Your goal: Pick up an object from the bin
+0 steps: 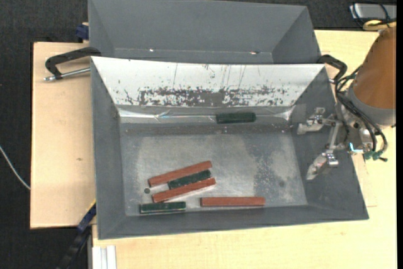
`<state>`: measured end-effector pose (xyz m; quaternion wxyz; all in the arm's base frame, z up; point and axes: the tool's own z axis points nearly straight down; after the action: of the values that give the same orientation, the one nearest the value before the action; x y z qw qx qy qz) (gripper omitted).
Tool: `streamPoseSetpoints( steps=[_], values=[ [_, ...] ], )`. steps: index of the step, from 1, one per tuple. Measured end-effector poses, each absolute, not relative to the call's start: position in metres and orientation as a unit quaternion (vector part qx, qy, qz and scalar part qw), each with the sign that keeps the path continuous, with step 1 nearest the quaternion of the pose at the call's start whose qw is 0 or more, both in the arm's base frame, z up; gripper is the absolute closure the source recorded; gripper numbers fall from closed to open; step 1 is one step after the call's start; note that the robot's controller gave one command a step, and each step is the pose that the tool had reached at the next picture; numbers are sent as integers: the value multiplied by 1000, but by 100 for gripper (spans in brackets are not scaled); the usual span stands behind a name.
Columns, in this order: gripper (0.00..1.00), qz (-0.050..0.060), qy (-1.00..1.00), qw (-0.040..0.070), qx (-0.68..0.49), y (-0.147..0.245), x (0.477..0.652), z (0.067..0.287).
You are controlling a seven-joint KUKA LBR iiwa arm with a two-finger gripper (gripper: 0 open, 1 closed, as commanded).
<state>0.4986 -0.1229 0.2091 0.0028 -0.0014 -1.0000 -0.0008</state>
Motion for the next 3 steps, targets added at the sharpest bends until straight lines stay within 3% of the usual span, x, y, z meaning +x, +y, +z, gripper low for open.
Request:
streamPoseSetpoints(
  steps=[1, 2, 3],
  values=[
    [0, 0, -1000, -1, 0, -122, 500, 213],
    [0, 1, -1000, -4, 23, -117, 509, 162],
    [0, 0, -1000, -3, 2, -105, 503, 93]
  ],
)
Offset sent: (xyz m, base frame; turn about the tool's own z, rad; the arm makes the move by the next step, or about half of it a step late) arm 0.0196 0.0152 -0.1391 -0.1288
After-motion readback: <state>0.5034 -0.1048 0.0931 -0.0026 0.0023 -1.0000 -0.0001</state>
